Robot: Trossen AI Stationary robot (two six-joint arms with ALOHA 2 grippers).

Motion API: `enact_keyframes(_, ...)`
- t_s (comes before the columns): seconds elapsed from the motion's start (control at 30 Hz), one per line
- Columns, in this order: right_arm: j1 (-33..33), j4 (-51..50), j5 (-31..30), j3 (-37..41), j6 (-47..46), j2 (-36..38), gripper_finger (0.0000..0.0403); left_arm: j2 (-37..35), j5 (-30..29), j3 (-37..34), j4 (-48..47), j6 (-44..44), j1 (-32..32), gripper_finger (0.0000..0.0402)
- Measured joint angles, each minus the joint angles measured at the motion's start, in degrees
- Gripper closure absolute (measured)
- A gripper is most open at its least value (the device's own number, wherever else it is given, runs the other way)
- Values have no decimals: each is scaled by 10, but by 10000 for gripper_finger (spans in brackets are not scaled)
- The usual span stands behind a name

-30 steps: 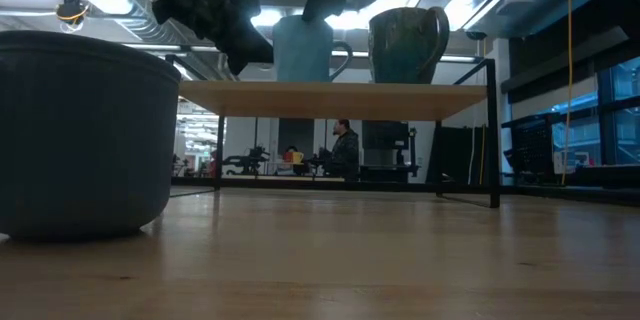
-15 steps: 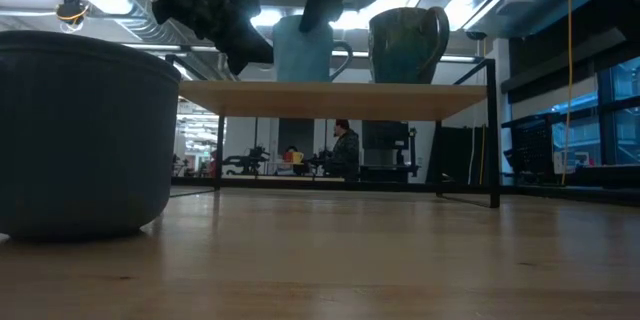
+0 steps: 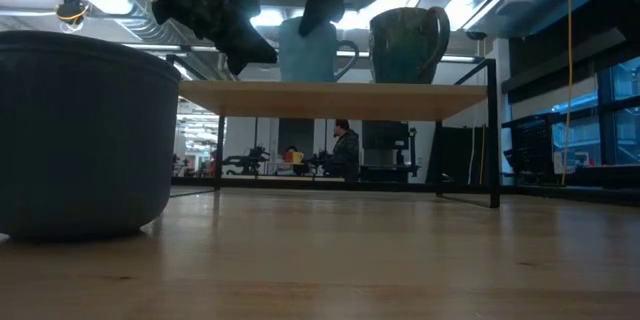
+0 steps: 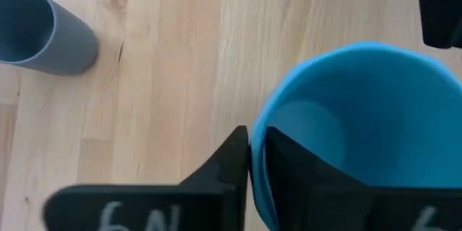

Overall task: Stack small to large cups/mugs on shelf
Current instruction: Remove the blue mug from the shelf

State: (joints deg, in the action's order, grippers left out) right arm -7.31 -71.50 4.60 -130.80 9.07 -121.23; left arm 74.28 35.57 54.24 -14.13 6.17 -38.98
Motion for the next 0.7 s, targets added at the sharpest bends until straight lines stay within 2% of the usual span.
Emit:
enact_keyframes(0.17, 0, 1, 0, 0, -11, 0, 376, 0, 0, 0, -4, 0, 0, 347)
enact_keyframes(0.37, 12, 3, -2, -8, -26, -1, 351, 0, 0, 0, -4, 0, 0, 347)
enact_keyframes(0.57, 26, 5, 2, -41, -27, -1, 377, 0, -5, 0, -4, 1, 0, 347)
enact_keyframes(0.7, 40, -5, -1, -42, -45, -1, 373, 0, -17, 0, -11, 6, 0, 347)
